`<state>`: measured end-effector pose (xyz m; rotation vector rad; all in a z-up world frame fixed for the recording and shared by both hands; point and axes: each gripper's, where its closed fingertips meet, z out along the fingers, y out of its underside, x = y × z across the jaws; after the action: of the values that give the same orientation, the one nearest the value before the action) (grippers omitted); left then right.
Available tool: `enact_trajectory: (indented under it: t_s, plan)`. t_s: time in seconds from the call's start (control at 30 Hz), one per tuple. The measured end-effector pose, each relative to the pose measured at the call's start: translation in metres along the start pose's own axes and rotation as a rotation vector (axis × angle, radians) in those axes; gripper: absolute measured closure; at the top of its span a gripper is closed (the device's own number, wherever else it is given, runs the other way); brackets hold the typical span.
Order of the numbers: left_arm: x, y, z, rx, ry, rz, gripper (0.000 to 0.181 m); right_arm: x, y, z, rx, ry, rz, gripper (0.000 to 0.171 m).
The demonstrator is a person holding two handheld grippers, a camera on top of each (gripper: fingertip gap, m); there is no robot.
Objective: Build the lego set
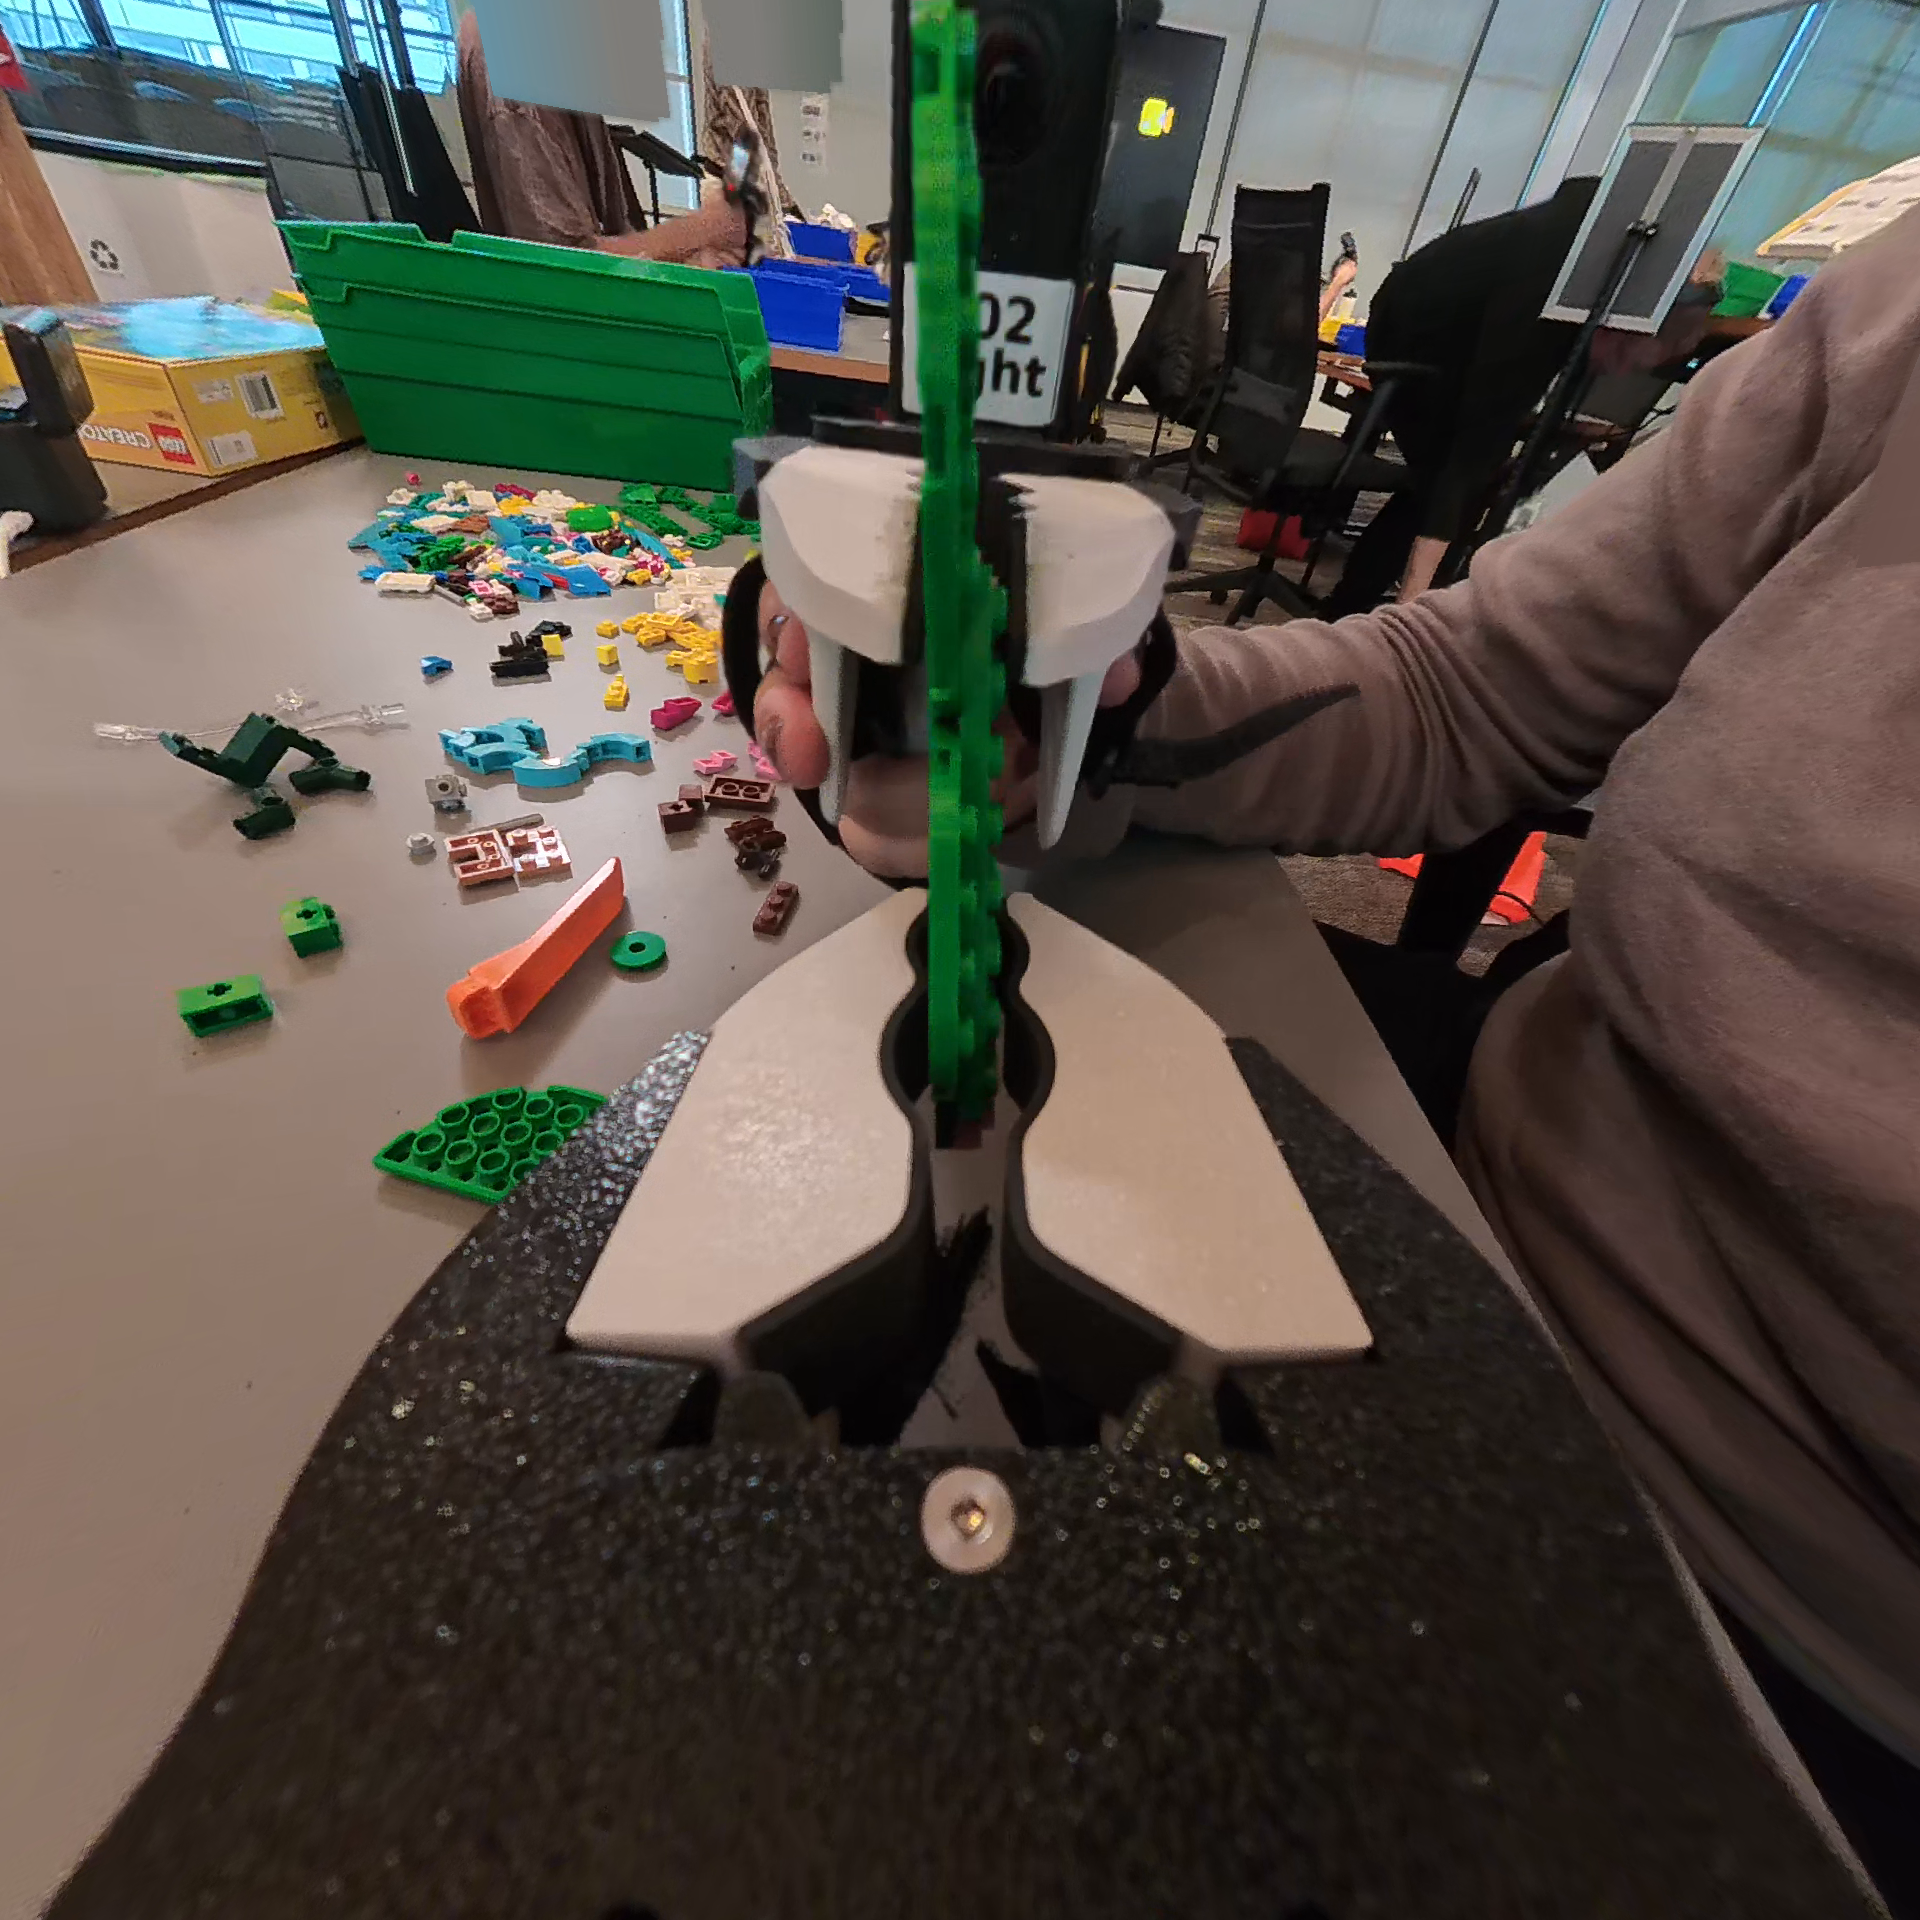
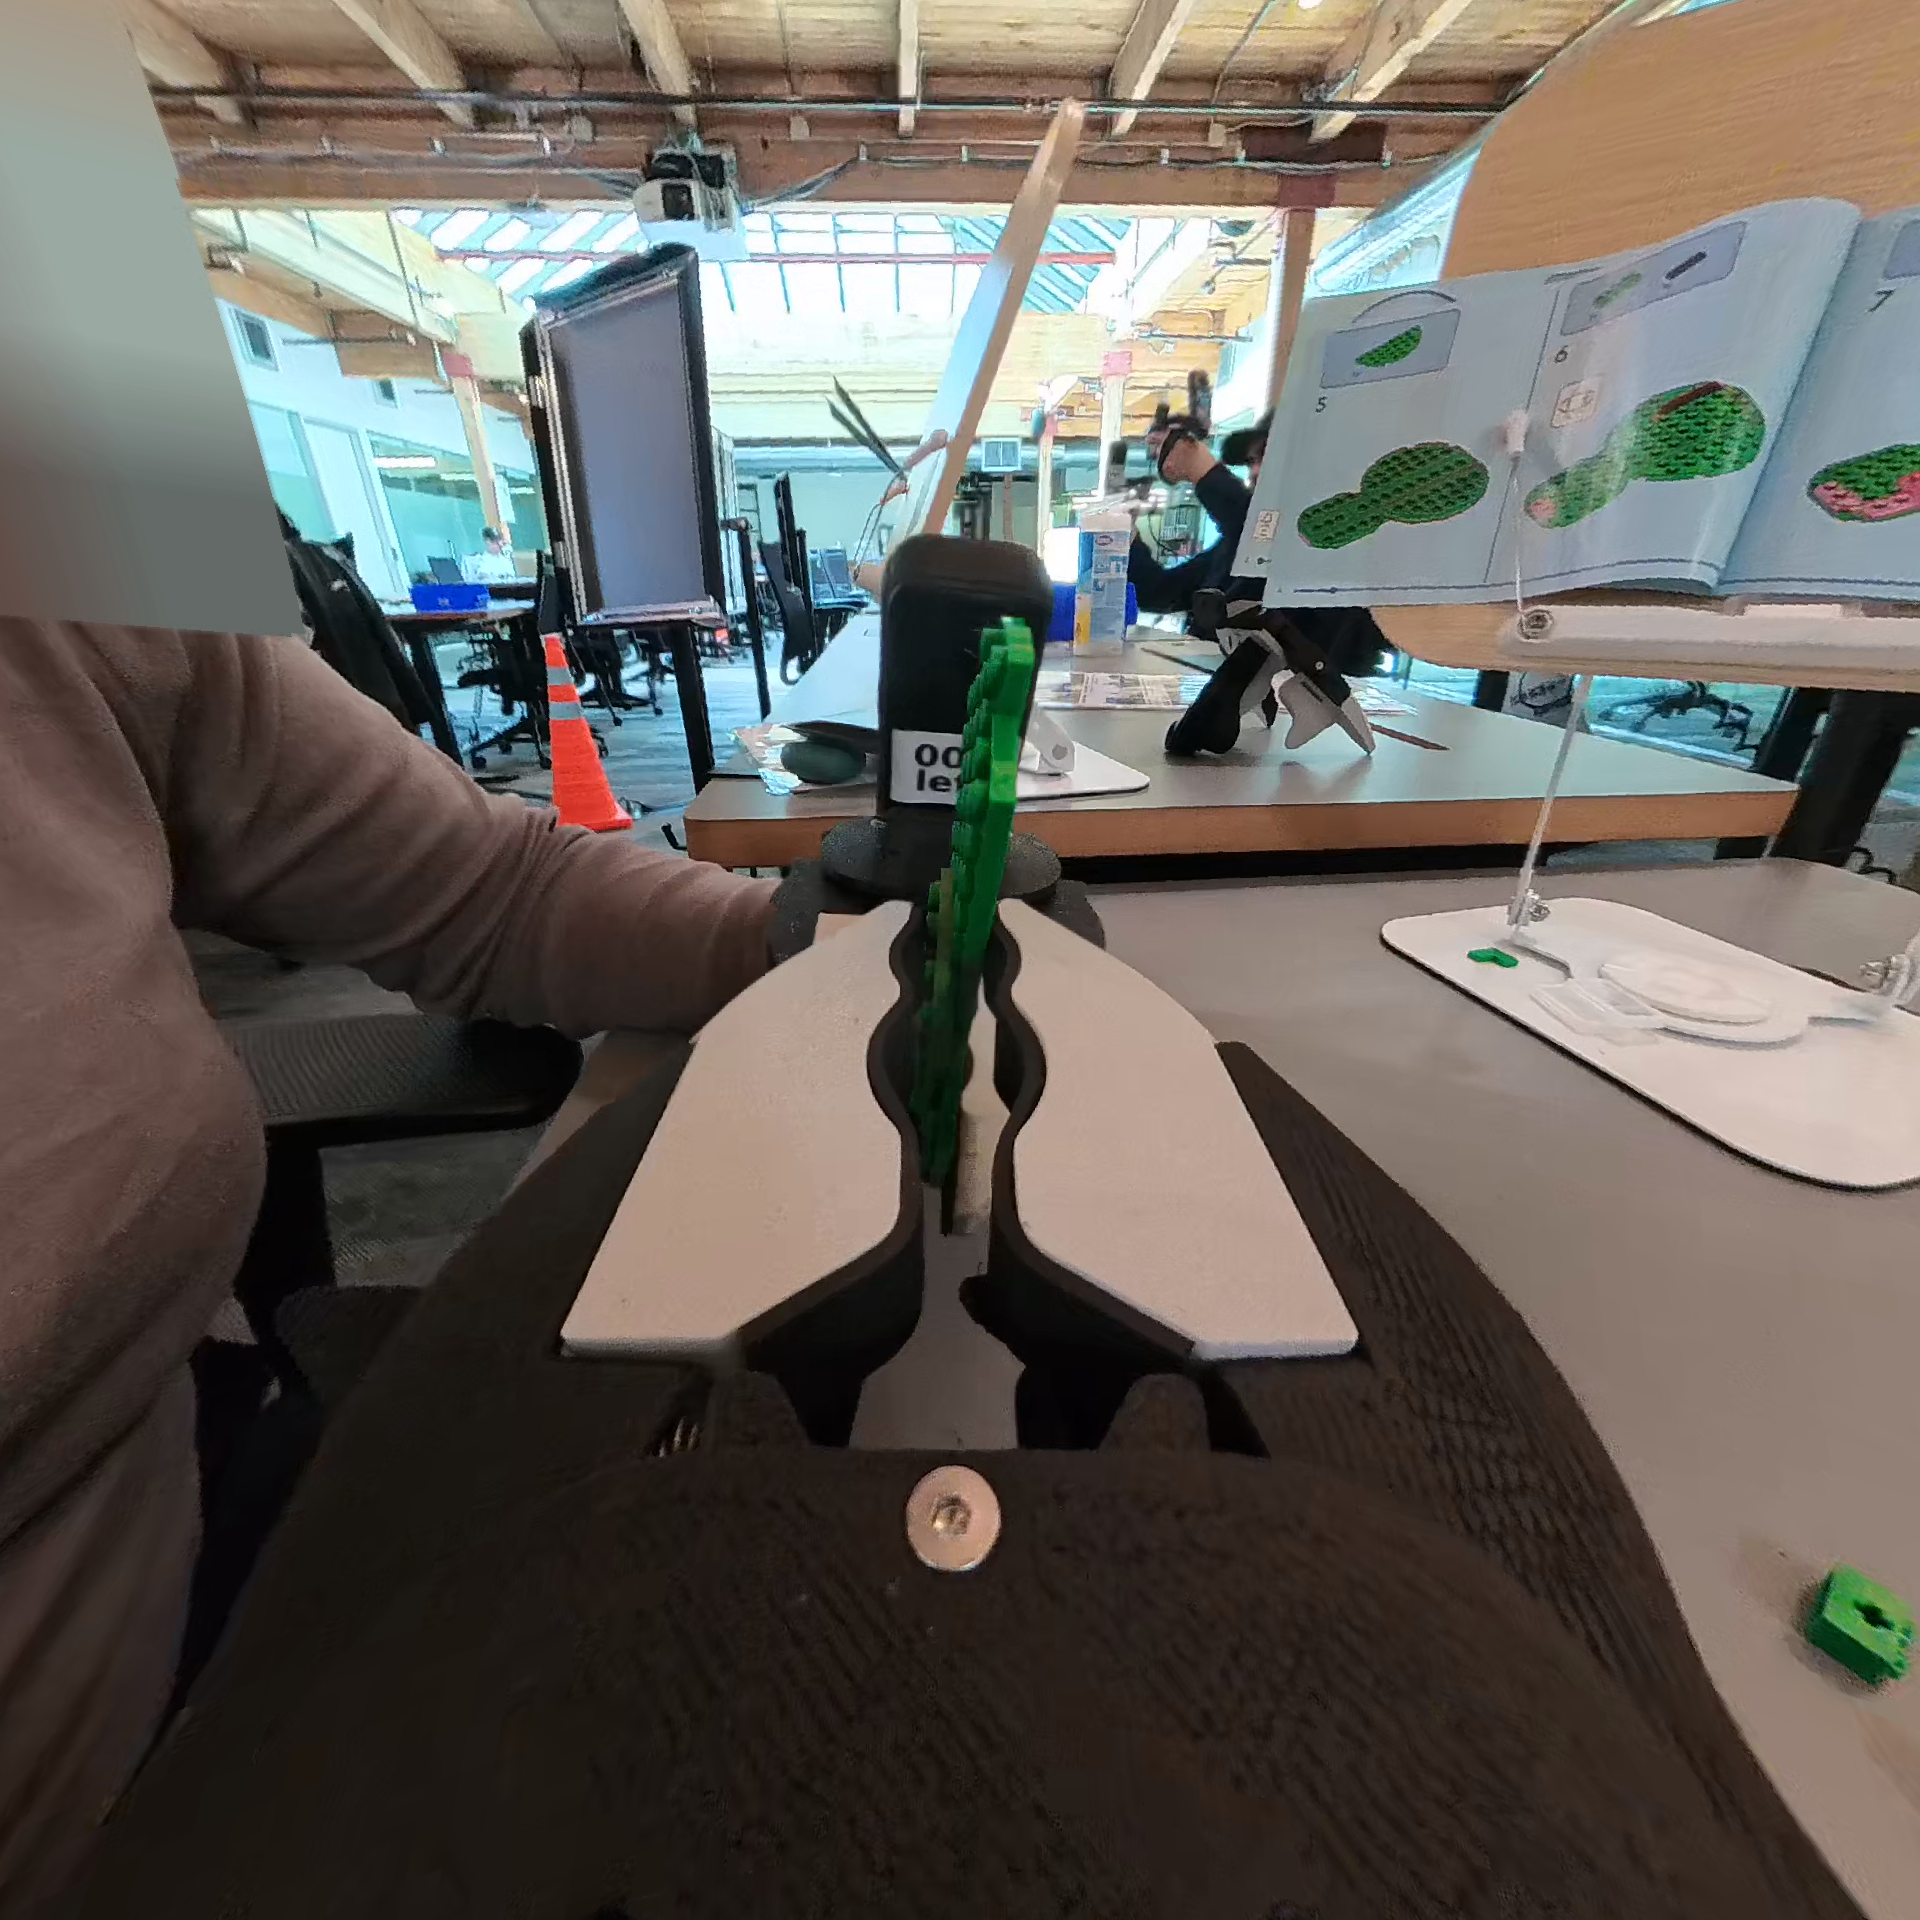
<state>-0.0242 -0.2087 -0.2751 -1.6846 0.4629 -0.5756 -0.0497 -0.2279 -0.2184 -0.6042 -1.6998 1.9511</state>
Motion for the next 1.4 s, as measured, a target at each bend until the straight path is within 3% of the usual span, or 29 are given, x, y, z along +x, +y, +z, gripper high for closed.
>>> enact_trajectory:
  t_s: [0.3,0.43,0.7,0.87,0.97,1.07,1.13,1.23,1.4]
  plan:
    - [-0.003,0.003,-0.001,-0.006,-0.006,-0.002,0.173,0.005,0.003,-0.001,-0.005,0.021,0.008,0.158]
    - [-0.020,-0.002,-0.008,0.029,-0.101,-0.010,0.173,0.020,-0.001,-0.005,0.002,0.127,-0.043,0.130]
    - [-0.060,-0.017,-0.041,0.163,-0.267,-0.140,0.173,0.064,-0.015,-0.037,0.031,0.398,-0.064,0.132]
    - [-0.080,-0.006,-0.052,0.013,-0.465,0.109,0.173,0.078,0.000,-0.045,-0.102,0.479,-0.084,0.135]
    - [-0.083,0.000,-0.052,-0.073,-0.534,0.296,0.173,0.065,0.003,-0.037,-0.115,0.382,-0.076,0.135]
    - [-0.078,0.001,-0.048,-0.108,-0.542,0.485,0.173,0.052,0.009,-0.030,-0.166,0.291,-0.104,0.133]
    - [-0.064,0.001,-0.041,-0.065,-0.445,0.504,0.173,0.044,0.013,-0.027,-0.196,0.242,-0.145,0.133]
    - [-0.041,-0.008,-0.032,0.055,-0.262,0.333,0.173,0.038,0.019,-0.019,-0.215,0.220,-0.150,0.133]
    - [-0.031,-0.018,-0.030,0.155,-0.140,0.103,0.173,0.026,0.018,-0.002,-0.142,0.171,-0.077,0.143]
